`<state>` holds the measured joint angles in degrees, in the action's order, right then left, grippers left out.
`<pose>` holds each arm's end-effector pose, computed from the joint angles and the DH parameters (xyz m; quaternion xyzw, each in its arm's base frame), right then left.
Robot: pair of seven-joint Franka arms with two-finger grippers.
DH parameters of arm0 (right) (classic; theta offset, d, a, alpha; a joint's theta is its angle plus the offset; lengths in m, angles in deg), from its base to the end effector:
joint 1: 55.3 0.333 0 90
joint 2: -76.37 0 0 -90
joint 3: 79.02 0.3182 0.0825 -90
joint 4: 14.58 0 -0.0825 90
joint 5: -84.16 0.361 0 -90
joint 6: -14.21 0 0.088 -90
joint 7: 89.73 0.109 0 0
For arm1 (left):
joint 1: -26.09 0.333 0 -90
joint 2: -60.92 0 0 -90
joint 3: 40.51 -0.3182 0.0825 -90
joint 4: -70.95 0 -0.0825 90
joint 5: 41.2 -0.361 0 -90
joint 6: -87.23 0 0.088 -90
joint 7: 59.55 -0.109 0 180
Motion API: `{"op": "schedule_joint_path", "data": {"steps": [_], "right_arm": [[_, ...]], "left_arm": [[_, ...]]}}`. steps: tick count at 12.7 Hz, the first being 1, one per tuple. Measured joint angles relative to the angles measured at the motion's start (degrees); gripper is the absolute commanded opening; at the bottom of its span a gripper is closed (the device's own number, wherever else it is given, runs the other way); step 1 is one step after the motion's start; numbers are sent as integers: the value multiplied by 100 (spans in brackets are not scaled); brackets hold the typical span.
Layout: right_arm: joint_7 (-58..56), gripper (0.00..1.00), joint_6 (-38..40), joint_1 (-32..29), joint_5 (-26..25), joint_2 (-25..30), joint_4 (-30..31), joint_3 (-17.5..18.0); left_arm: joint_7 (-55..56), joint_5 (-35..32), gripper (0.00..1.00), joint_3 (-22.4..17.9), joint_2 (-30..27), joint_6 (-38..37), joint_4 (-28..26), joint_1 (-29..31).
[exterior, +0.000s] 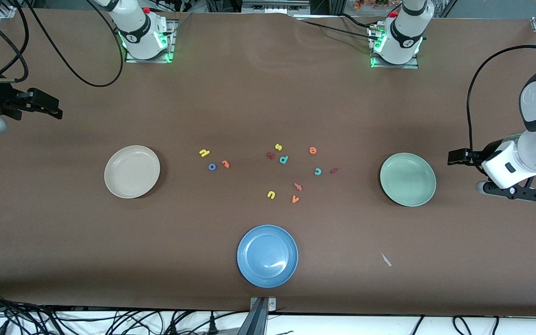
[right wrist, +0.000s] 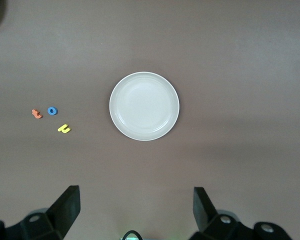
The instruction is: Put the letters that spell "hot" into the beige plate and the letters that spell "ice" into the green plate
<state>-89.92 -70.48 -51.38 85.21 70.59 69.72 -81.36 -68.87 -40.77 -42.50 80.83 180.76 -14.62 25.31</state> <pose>0.5523 0.0186 0.6065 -0.9987 -0.0159 0.0471 0.0065 0.6193 0.0095 0.4625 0.9921 -0.0701 -0.1038 0.0073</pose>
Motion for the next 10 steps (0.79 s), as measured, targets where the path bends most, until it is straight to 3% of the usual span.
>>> {"op": "schedule_joint_path", "data": {"steps": [10], "right_arm": [[1,100,0,18,1,0,0,46]], "left_arm": [[0,0,100,0,-45,-10,0,0]]}}
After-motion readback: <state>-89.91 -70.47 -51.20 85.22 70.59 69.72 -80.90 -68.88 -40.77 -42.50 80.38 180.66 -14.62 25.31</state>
